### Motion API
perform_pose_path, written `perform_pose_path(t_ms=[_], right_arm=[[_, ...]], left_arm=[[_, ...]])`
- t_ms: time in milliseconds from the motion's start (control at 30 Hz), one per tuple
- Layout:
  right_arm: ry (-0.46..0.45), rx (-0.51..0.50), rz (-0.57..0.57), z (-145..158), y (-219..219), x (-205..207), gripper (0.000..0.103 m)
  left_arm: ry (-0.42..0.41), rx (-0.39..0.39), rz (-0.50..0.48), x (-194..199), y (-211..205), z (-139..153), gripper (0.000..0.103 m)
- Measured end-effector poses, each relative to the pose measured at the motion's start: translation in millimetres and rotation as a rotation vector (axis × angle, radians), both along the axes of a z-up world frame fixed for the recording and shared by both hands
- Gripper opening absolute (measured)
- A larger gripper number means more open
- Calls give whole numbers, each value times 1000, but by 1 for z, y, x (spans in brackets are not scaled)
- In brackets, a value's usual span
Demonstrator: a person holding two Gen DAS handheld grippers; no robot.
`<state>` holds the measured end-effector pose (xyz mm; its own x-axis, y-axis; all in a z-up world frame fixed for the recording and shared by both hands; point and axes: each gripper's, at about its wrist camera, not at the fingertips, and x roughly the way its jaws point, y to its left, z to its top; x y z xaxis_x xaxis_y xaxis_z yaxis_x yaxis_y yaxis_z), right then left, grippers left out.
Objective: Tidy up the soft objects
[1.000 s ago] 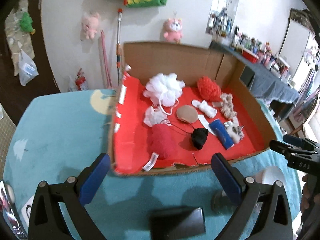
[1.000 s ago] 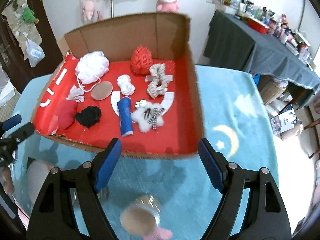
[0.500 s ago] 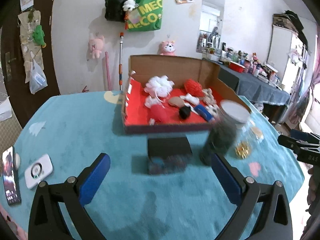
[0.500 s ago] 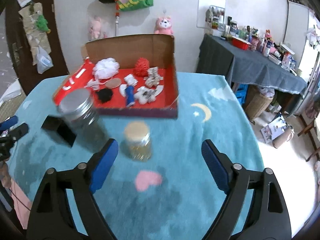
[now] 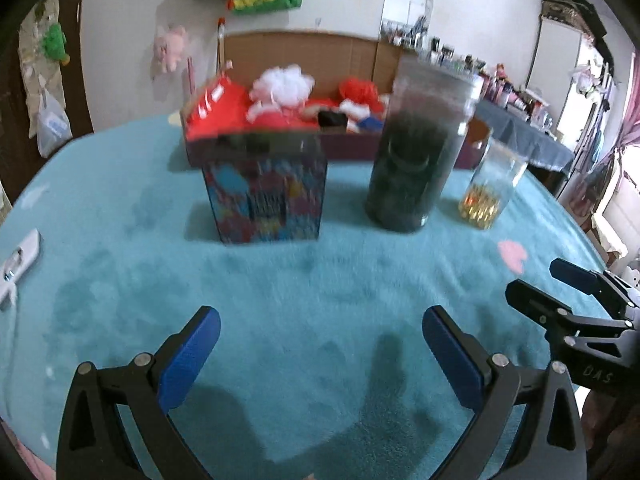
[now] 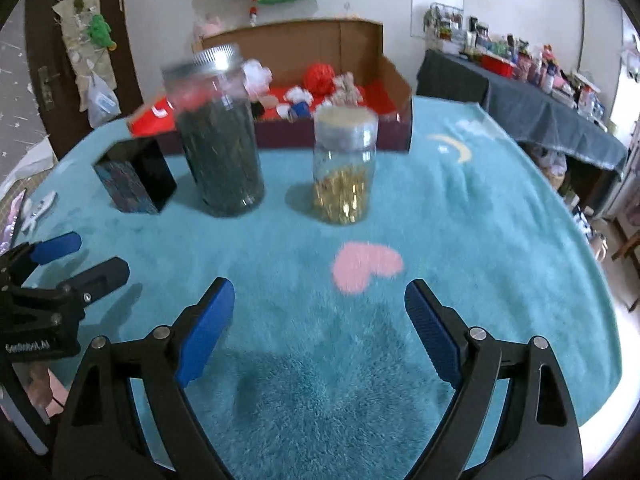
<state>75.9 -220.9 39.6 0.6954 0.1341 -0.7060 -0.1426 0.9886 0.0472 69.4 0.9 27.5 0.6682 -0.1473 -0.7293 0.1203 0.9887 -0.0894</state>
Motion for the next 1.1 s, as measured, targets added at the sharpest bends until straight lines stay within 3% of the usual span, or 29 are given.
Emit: perform_pose_path(t_ms=[100,333,1100], right_arm=[[40,5,-14,-16,1,4,88],[-3,-16,-39,-20,1,1,91],[6,-21,-56,-21,-4,4,94]], left_arm=[[-1,31,20,-2,-5,-9,103],[-10,72,62,-1,-7,-11,103],[0,90,87,4,-4,-11,103]])
